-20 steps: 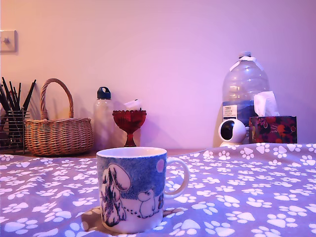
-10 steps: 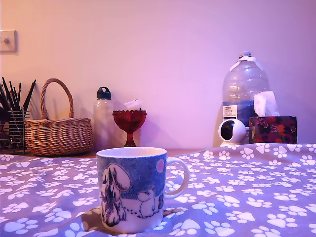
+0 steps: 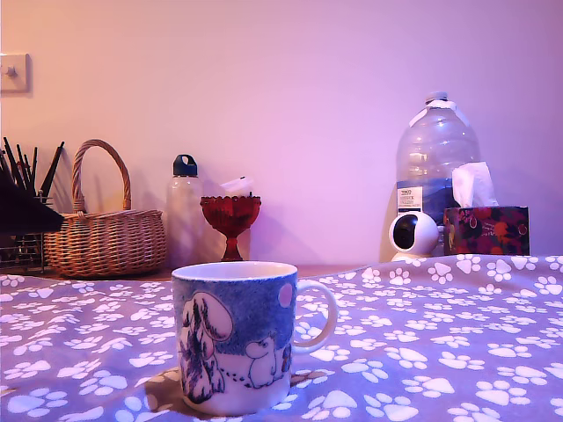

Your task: Pick the coffee capsule and then drop it inside the coffee cup in front of you

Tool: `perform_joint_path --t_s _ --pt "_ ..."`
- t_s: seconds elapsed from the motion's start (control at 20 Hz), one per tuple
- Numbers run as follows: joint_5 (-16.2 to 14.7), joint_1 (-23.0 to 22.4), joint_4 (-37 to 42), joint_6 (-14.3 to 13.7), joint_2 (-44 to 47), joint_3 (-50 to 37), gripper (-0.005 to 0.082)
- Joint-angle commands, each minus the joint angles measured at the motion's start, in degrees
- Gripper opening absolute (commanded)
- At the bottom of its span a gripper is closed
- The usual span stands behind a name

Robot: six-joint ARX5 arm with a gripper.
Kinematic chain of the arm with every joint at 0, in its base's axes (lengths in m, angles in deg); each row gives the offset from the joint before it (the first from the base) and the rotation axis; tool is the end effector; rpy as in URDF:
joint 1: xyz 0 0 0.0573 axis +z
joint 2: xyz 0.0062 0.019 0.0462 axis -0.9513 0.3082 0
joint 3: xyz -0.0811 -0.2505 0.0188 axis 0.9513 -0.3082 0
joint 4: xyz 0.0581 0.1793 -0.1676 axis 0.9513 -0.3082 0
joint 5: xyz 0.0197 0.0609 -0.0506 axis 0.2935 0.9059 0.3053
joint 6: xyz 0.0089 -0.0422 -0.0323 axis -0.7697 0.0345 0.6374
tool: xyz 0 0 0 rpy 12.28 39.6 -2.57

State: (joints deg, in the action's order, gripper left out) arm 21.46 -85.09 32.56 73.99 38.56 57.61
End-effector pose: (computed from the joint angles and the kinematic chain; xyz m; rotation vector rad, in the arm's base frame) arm 0.1396 -0.0457 0.1525 0.0389 0.3345 -0.6980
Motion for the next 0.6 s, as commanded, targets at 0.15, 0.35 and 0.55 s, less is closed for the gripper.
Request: perform_joint_path --t_s 0.15,0.35,0.55 --pt "-0.1 -1.1 8.1 -1.1 7.0 0.0 0.0604" --pt "-0.1 -1.4 15.6 -2.8 14.5 0.0 0.0604" --pt "-3.3 -1.4 21.8 -3.0 21.2 0.0 0.0603"
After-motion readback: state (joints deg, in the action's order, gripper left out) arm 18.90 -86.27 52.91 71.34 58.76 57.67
